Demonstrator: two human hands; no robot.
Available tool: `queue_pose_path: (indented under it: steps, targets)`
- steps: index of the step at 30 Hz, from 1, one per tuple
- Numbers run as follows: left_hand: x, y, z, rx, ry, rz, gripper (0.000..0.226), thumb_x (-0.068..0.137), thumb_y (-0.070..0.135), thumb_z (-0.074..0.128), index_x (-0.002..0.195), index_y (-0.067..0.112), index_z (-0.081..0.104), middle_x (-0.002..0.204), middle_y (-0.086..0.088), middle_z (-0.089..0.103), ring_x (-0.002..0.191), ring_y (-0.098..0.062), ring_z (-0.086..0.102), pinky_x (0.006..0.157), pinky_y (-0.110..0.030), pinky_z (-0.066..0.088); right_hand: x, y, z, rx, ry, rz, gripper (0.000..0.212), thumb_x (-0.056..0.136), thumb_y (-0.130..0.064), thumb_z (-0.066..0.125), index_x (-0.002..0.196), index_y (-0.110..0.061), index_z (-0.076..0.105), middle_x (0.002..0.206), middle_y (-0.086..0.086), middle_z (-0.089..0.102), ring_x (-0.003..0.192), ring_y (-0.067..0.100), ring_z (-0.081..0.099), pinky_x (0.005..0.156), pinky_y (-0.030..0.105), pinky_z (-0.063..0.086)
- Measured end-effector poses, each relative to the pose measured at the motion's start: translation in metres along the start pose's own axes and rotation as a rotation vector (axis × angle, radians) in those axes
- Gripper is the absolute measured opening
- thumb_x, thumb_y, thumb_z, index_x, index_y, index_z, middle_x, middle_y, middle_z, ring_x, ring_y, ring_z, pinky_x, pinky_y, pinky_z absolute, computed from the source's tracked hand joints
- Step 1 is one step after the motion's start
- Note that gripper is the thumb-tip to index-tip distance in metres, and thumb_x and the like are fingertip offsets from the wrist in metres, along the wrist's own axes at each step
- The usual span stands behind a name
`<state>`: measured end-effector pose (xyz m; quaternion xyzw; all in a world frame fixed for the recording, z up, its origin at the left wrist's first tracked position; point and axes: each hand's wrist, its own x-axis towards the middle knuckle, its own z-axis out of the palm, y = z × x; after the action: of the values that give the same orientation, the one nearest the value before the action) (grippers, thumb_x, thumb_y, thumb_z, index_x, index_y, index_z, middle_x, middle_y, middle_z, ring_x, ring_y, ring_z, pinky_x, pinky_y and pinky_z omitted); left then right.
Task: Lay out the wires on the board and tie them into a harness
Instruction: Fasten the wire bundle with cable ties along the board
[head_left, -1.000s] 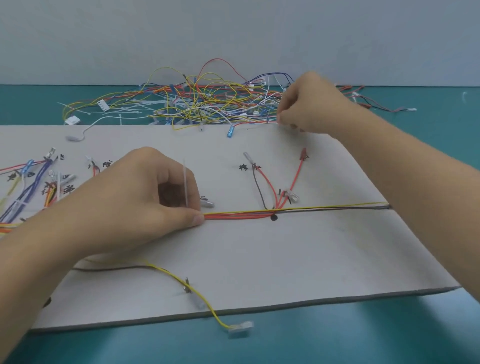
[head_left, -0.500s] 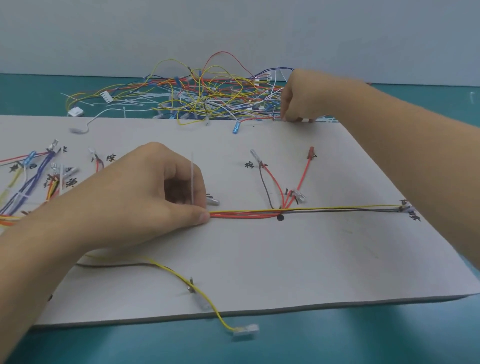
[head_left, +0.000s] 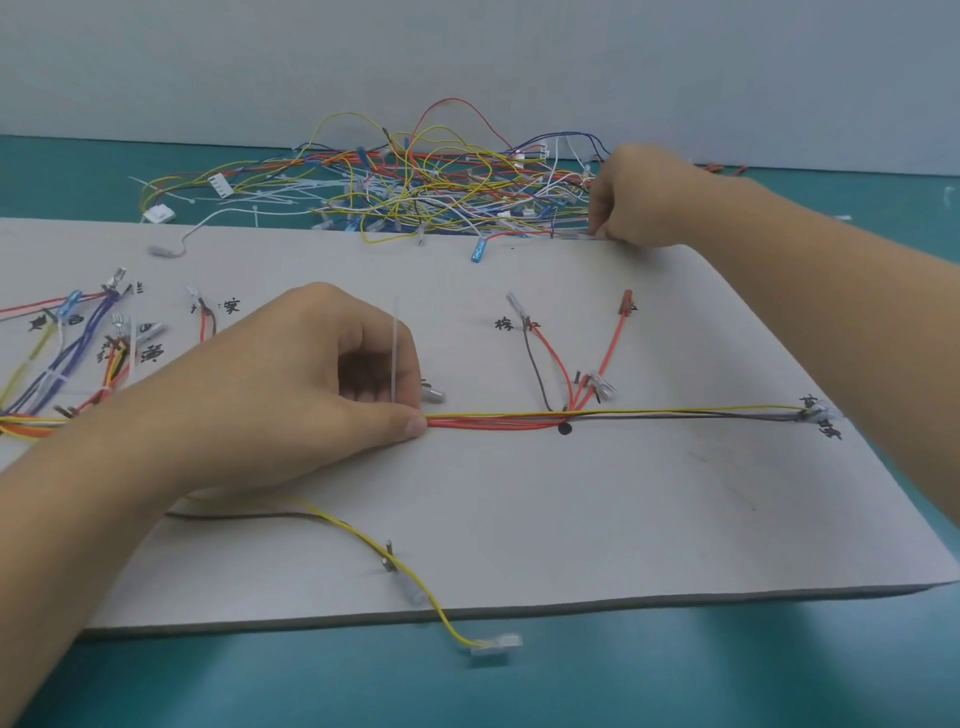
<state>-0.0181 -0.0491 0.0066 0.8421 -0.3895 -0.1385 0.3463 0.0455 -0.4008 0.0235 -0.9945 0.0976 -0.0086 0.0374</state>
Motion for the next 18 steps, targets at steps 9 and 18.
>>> queue_pose_path:
  steps: [9,18]
  targets:
    - [0.0,0.002,0.001,0.026,0.008,0.008,0.012,0.068,0.044,0.074,0.076,0.035,0.072,0.061,0.009,0.064,0.053,-0.008,0.055,0.055,-0.031,0.049,-0.01,0.009,-0.007,-0.115,0.054,-0.064,0.015,0.088,-0.002,0.056,0.093,-0.009,0.068,0.092,0.013,0.064,0.085,0.032,0.055,0.071,0.031,0.039]
    - [-0.001,0.003,0.001,0.021,0.012,0.027,0.011,0.076,0.034,0.083,0.075,0.033,0.071,0.062,0.009,0.064,0.055,-0.009,0.056,0.055,-0.032,0.049,-0.021,0.011,-0.001,-0.009,0.197,-0.128,0.015,0.088,-0.004,0.058,0.091,-0.014,0.069,0.085,0.006,0.062,0.084,0.027,0.054,0.075,0.03,0.041]
